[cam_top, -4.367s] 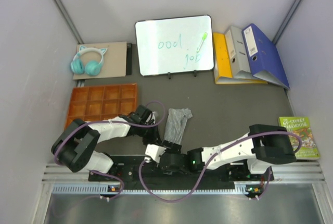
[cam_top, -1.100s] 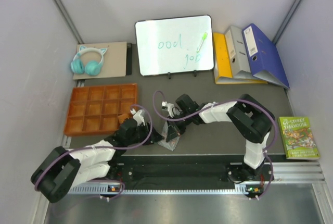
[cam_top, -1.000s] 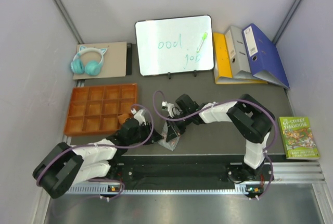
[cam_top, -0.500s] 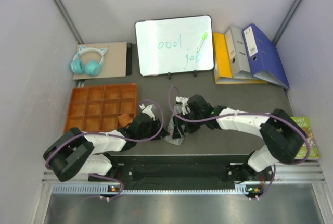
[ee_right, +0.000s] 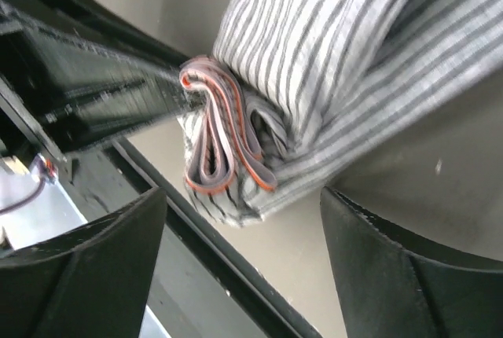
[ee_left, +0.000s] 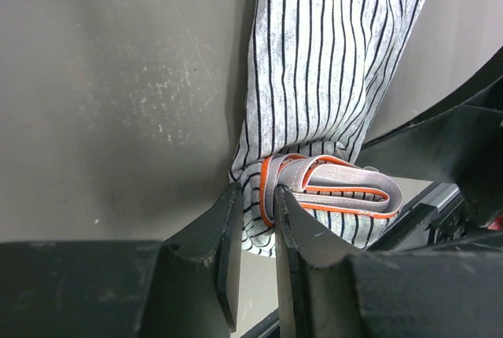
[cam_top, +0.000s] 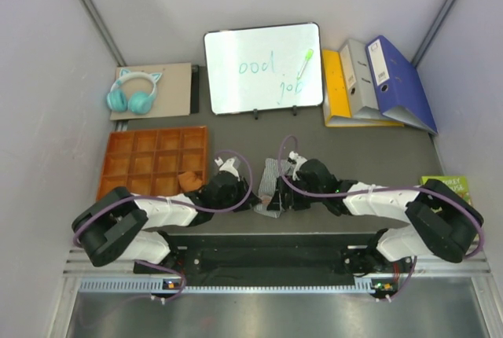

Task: Roll the underwear
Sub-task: Roll the underwear to the center of the board.

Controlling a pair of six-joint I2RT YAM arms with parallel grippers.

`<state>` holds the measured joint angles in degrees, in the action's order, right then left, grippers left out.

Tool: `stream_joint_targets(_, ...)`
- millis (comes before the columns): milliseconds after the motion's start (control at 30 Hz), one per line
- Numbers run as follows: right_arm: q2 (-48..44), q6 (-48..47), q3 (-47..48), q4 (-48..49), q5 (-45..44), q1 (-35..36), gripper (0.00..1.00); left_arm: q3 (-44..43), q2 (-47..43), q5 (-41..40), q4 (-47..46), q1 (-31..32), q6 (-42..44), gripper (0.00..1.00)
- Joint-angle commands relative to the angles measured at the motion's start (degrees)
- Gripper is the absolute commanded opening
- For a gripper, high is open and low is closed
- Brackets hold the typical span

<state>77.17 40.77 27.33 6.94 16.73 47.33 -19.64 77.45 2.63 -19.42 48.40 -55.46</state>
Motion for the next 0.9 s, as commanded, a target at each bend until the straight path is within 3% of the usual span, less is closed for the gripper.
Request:
stream_joint_targets(0, 3.33, 3.6, -1.23, 4.3, -2.67, -0.4, 0.76, 0.83, 3.06, -0.96, 7.56, 2.31, -1.75, 0.17)
stream_joint_targets(100, 4.31, 4.92, -2.02, 3.09, -4.16, -0.4, 0.65, 0.83, 2.97, -1.14, 7.2, 2.84, -2.72, 0.17)
stream_joint_targets(200, 4.22, 5.1, -1.58, -2.25, -7.84, -0.4, 0.44, 1.09, 2.01, -1.05, 6.68, 2.93, -2.9, 0.21)
stream_joint_targets(267, 4.22, 4.84, -0.53, -5.43, -10.83, -0.4, 0.33, 1.01, 0.95, -1.14, 6.67, 3.01, -2.81, 0.3)
stream_joint_targets(300, 4.31, 4.67, 0.08, -6.75, -11.8, -0.4, 0.23, 1.01, -0.36, -1.23, 6.94, 2.93, -2.55, 0.42)
stream_joint_targets(367, 4.66, 3.71, 0.61, -9.66, -13.21, -0.4, 0.18, 0.83, -1.77, -1.67, 7.46, 3.01, -1.85, 0.54)
stream_joint_targets(400, 4.92, 3.44, 1.31, -10.27, -13.48, -0.4, 0.13, 0.66, -2.91, -1.75, 7.55, 3.01, -1.32, 0.65)
stream_joint_targets(533, 7.03, 1.86, 2.64, -11.77, -13.04, -0.48, 0.04, 0.04, -4.5, -4.3, 8.87, 2.93, 1.66, 0.79)
stream_joint_targets(867, 9.93, -0.96, 4.48, -11.86, -8.83, -2.5, 0.02, 2.14, -3.45, -3.95, 2.82, 1.08, 8.61, 0.81)
